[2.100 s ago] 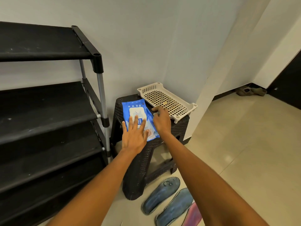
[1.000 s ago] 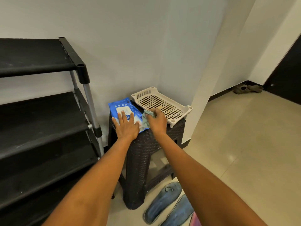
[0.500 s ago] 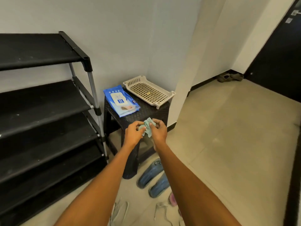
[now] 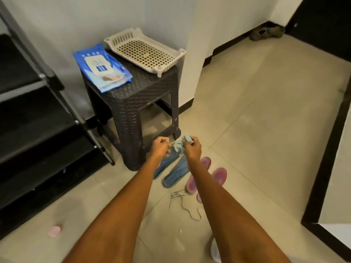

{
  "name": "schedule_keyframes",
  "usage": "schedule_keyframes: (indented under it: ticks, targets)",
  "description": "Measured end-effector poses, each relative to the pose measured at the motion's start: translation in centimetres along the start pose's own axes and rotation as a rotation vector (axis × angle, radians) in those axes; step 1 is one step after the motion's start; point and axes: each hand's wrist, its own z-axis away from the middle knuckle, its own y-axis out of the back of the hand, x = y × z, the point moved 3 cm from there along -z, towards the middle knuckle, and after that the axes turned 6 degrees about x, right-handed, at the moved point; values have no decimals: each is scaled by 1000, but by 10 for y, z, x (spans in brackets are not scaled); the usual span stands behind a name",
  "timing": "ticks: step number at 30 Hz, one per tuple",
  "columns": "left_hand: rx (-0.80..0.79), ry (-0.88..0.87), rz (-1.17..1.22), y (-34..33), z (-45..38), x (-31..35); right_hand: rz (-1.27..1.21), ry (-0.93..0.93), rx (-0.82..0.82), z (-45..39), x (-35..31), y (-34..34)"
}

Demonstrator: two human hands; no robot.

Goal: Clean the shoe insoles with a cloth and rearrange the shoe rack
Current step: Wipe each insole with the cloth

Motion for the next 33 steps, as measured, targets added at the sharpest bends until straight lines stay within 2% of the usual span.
schedule_keyframes:
  ticks: [7, 13, 17, 19, 21, 24, 27, 33]
  targets:
    - [170, 64, -424, -36, -80, -115, -5, -158, -13, -53, 134, -20]
    - [166, 5, -872, -52, -142, -199, 4, -230, -59, -84, 221, -52]
    - [153, 36, -1040, -57, -161, -227, 5, -258, -64, -94, 247, -60]
    - [152, 98, -995, -55, -166, -232, 3, -264, -68, -94, 248, -60]
    - [134, 155, -806, -52, -165, -231, 10, -260, -65, -91, 243, -58]
    - [20, 222, -535, -48, -149, -215, 12, -253, -66, -81, 219, -53]
    - [-48, 313, -246, -37, -118, -186, 29, -221, -131, -61, 180, -47]
    - [-61, 311, -53, 21, -4, -114, 13, -161, -109, 15, 78, -22]
